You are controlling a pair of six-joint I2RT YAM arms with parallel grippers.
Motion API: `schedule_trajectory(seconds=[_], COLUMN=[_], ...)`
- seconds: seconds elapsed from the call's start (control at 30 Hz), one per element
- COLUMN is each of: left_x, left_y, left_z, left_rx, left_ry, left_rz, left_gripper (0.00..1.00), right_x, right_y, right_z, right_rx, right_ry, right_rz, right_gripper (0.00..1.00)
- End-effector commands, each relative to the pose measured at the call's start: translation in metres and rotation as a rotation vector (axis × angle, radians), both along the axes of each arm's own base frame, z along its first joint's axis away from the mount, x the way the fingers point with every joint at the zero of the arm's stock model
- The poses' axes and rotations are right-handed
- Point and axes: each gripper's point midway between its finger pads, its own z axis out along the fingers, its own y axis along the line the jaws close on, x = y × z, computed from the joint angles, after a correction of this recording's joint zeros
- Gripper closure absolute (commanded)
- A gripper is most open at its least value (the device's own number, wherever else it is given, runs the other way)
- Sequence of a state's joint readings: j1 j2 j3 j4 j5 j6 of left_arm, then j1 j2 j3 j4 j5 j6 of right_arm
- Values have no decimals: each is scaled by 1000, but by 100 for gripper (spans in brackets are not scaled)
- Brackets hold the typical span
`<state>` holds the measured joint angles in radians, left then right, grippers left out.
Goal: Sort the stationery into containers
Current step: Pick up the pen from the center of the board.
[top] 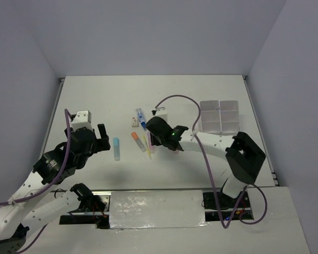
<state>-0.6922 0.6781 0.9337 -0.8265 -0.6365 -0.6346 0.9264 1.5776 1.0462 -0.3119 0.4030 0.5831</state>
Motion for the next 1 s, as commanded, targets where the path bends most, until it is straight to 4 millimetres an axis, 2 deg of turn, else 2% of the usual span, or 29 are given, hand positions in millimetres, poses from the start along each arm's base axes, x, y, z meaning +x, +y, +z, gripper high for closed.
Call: schedule_trajectory(seconds=[0.0, 0.13, 0.27, 0.57, 0.97], left_x=[4, 5, 4, 6, 6], left_y=[-6, -6, -7, -12, -16], left_z=[7, 8, 6, 4, 2], left_rx=[-24, -29, -28, -21, -20], left_ry=[-21, -27, -23, -11, -3], left_rz=[-13, -18, -26, -43, -64], left_gripper=[1, 1, 1, 1, 1], right_x=[-2, -5, -6, -7, -2], right_y=[23, 28, 30, 31, 33], right_z=[-7, -25, -39, -65, -73], right_rx=[-31, -39, -65, -107, -124], right_ry=[18, 48, 77, 124, 135], right_rz=[48, 30, 46, 54, 58], right_gripper=[57, 60, 72, 72, 72])
